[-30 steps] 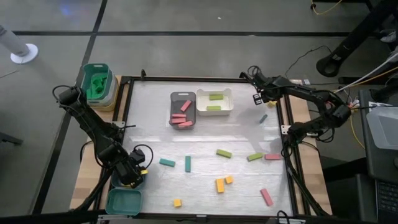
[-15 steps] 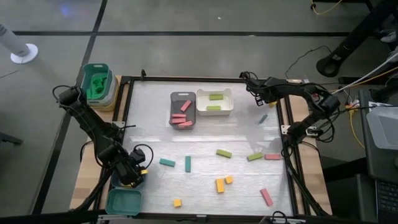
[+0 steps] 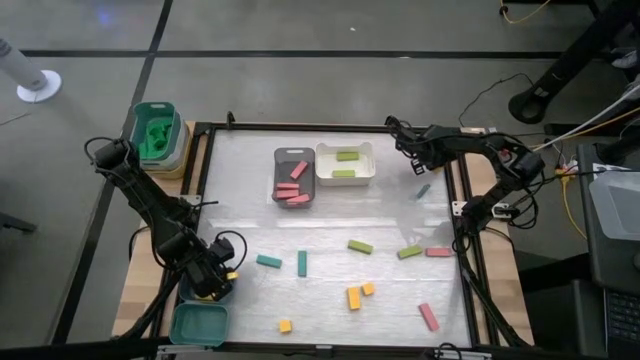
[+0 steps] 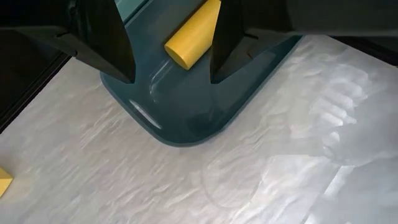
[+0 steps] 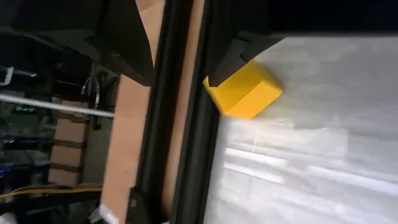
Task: Sort blocks
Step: Put the yellow block into the blue bin
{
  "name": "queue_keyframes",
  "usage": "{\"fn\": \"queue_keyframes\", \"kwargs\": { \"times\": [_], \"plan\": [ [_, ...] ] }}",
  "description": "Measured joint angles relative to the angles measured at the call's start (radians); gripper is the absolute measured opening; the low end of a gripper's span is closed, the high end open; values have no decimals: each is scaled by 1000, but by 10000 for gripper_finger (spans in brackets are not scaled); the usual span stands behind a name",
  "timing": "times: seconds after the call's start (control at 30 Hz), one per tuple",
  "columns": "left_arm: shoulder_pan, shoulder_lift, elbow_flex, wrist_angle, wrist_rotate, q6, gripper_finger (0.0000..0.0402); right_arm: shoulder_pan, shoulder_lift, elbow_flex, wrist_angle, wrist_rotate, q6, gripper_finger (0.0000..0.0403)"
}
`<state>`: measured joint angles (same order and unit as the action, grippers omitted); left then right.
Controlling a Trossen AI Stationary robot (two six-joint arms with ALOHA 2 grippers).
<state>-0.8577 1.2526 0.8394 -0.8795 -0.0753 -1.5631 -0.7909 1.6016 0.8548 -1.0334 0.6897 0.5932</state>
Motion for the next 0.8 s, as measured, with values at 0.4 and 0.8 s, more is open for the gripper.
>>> {"fn": "queue_keyframes", "kwargs": {
  "times": [0.4,0.8],
  "plan": [
    [0,0,0,0,0,9,196,19,-4,-93,122,6,4,153],
    [0,0,0,0,0,11,196,19,-7,-94,131,-41,4,153]
  ]
}}
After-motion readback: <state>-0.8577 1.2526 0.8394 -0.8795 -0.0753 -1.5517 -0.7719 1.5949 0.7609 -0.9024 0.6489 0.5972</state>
